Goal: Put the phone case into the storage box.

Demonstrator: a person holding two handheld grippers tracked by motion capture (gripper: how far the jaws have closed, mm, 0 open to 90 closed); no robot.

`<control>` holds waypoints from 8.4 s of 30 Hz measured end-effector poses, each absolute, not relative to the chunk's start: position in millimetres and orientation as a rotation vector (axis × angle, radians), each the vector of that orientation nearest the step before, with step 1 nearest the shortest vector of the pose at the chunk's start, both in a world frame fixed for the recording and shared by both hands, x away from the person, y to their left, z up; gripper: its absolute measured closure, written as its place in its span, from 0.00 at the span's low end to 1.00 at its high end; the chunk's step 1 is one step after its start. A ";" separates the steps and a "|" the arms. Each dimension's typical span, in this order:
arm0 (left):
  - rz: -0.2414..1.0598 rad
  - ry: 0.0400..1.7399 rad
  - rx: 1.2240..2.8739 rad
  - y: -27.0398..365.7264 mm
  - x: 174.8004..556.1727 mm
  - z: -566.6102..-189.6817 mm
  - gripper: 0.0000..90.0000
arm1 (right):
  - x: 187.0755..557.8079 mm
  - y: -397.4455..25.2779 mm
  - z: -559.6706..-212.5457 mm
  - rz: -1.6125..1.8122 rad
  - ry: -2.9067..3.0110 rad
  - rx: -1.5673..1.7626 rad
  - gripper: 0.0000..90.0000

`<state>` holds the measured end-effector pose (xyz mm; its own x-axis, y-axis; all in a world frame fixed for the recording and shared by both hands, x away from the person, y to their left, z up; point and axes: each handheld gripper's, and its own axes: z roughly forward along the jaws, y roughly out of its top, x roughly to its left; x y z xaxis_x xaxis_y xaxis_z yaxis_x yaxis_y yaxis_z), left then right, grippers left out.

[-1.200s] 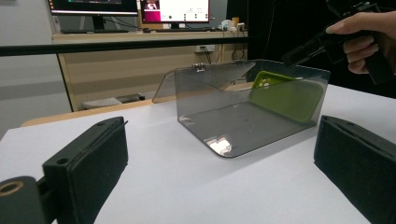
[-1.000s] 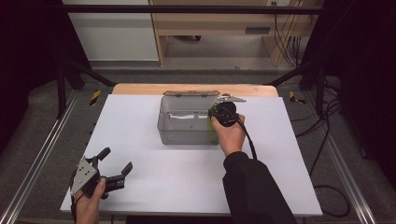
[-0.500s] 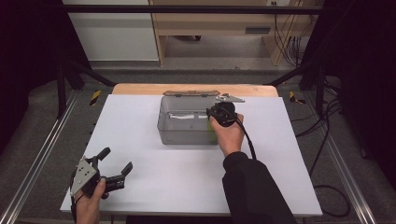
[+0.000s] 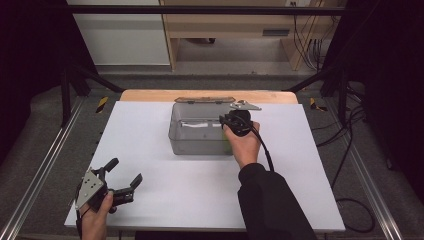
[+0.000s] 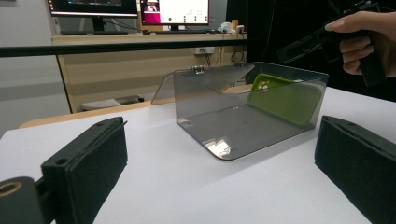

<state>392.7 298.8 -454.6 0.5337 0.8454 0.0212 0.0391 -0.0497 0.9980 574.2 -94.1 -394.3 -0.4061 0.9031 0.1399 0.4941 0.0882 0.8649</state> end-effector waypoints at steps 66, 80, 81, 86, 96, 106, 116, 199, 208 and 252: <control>0.765 0.848 1.488 297.6 396.0 -456.2 0.01 | 554.2 -84.5 -366.4 1.368 1.805 1.096 0.09; 0.750 0.879 1.466 300.3 395.6 -457.3 0.01 | 541.0 -85.8 -358.4 1.421 1.700 0.959 0.06; 0.745 0.886 1.461 300.1 396.0 -457.4 0.01 | 540.7 -86.7 -357.9 1.423 1.695 0.956 0.06; 0.749 0.886 1.459 302.5 395.1 -457.0 0.01 | 537.8 -90.6 -354.7 1.448 1.680 0.931 0.06; 0.744 0.884 1.458 302.6 395.0 -456.9 0.01 | 531.7 -98.0 -349.2 1.491 1.693 0.893 0.06; 0.743 0.880 1.458 302.5 394.9 -456.8 0.01 | 528.1 -109.0 -343.9 1.502 1.705 0.862 0.06; 0.740 0.877 1.458 302.2 394.9 -456.9 0.01 | 522.4 -116.5 -338.9 1.525 1.710 0.851 0.04; 0.737 0.866 1.452 305.8 393.7 -456.0 0.01 | 476.4 -215.8 -332.2 1.507 1.651 0.898 0.04; 0.735 0.871 1.447 306.3 393.7 -456.3 0.01 | 467.3 -227.6 -341.3 1.507 1.639 0.925 0.04; 0.735 0.861 1.445 308.6 392.0 -455.3 0.01 | 425.0 -264.3 -391.0 1.475 1.580 0.986 0.03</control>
